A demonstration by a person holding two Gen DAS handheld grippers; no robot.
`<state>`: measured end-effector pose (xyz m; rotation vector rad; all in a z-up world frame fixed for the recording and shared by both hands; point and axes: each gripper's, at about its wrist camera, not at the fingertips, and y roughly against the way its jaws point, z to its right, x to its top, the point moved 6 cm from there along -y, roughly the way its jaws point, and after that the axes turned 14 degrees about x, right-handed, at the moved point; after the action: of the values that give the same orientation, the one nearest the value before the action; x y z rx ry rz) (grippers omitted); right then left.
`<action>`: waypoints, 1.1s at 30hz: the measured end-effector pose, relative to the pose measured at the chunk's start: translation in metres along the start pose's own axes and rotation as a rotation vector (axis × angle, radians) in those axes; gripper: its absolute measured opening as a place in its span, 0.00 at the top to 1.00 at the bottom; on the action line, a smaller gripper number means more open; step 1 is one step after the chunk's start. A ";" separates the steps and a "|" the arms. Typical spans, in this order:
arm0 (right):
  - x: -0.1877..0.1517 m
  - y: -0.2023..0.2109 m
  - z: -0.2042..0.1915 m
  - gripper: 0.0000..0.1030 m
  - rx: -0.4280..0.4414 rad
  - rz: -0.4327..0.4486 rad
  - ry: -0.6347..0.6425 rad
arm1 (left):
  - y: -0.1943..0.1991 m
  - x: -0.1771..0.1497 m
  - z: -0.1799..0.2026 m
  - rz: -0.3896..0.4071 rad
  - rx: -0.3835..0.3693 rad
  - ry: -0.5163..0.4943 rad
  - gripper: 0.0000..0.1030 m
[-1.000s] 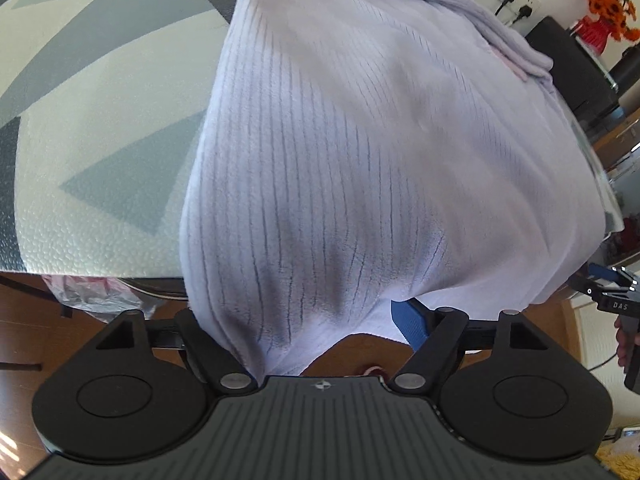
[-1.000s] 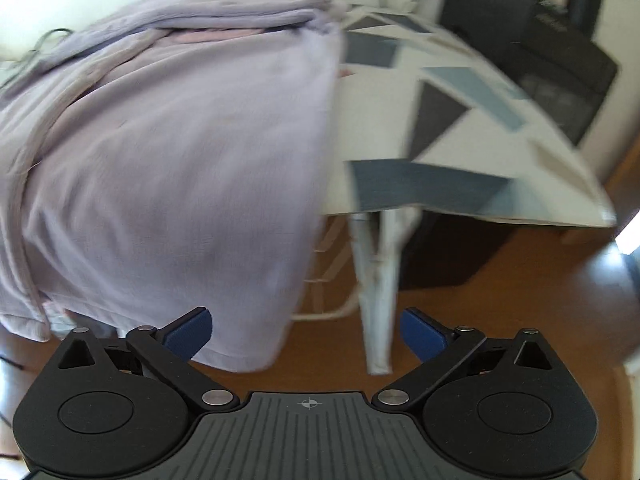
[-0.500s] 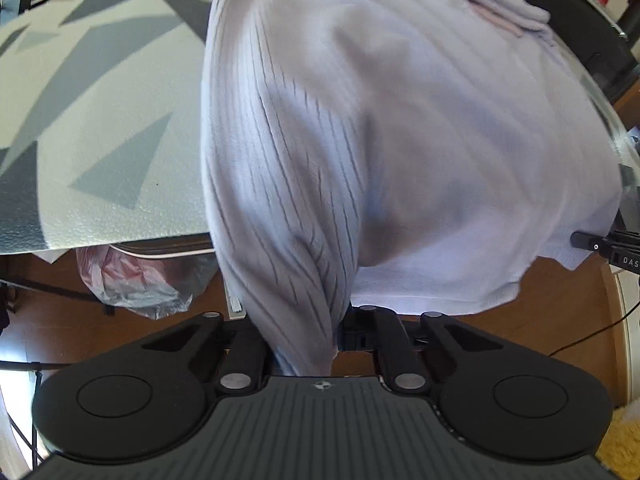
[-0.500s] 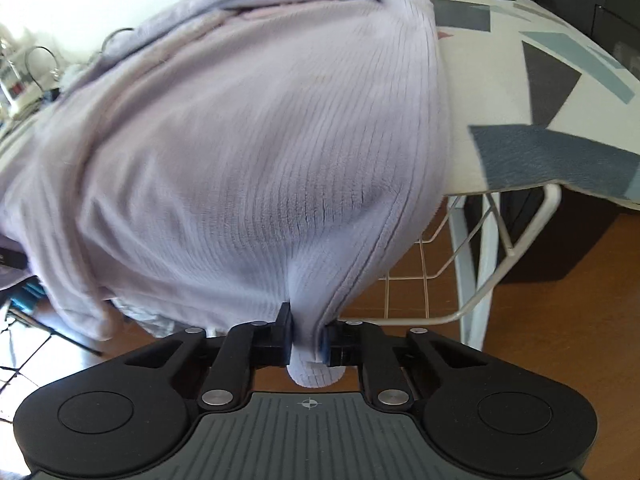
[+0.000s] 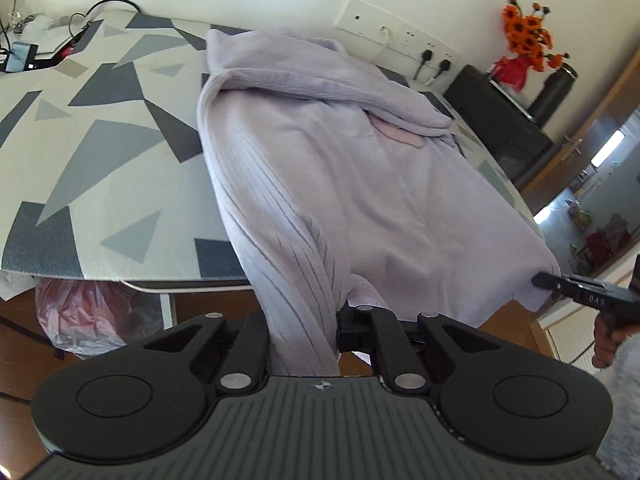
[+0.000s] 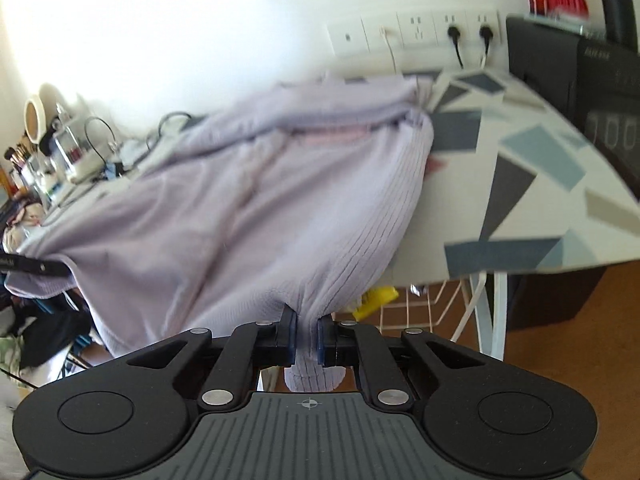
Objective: Fold clothes
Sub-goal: 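Lift the hem with both tools and fold it over toward the collar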
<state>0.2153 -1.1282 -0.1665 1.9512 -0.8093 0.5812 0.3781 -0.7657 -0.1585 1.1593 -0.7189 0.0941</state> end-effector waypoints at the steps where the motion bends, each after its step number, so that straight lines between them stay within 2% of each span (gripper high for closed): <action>1: 0.001 0.005 -0.005 0.92 0.000 0.001 0.008 | 0.003 -0.004 0.001 -0.007 -0.016 0.000 0.90; 7: -0.007 0.036 -0.036 0.92 0.011 -0.056 0.038 | 0.020 -0.029 -0.002 -0.020 -0.096 0.019 0.90; 10: -0.011 0.044 -0.045 0.92 0.006 -0.049 0.025 | 0.020 -0.024 -0.003 0.009 -0.094 0.030 0.90; 12: -0.002 0.045 -0.048 0.92 0.005 -0.010 0.021 | 0.023 -0.007 0.001 0.059 -0.108 0.033 0.90; 16: 0.042 0.047 -0.052 0.92 -0.001 0.121 0.023 | 0.033 0.047 0.010 0.188 -0.161 0.041 0.90; 20: 0.111 0.049 -0.048 0.92 -0.015 0.253 0.030 | 0.036 0.117 0.015 0.288 -0.176 0.078 0.90; 23: 0.168 0.043 -0.040 0.92 -0.031 0.296 0.025 | 0.032 0.171 0.019 0.333 -0.173 0.099 0.90; 28: 0.251 0.022 -0.017 0.92 -0.062 0.337 0.023 | 0.007 0.249 0.018 0.356 -0.112 0.115 0.90; 33: 0.306 -0.015 0.027 0.92 -0.097 0.327 0.002 | -0.046 0.306 0.016 0.312 0.014 0.121 0.89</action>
<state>0.4347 -1.2395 0.0186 1.7409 -1.1451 0.7208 0.6270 -0.8874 -0.0198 1.0377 -0.7873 0.4285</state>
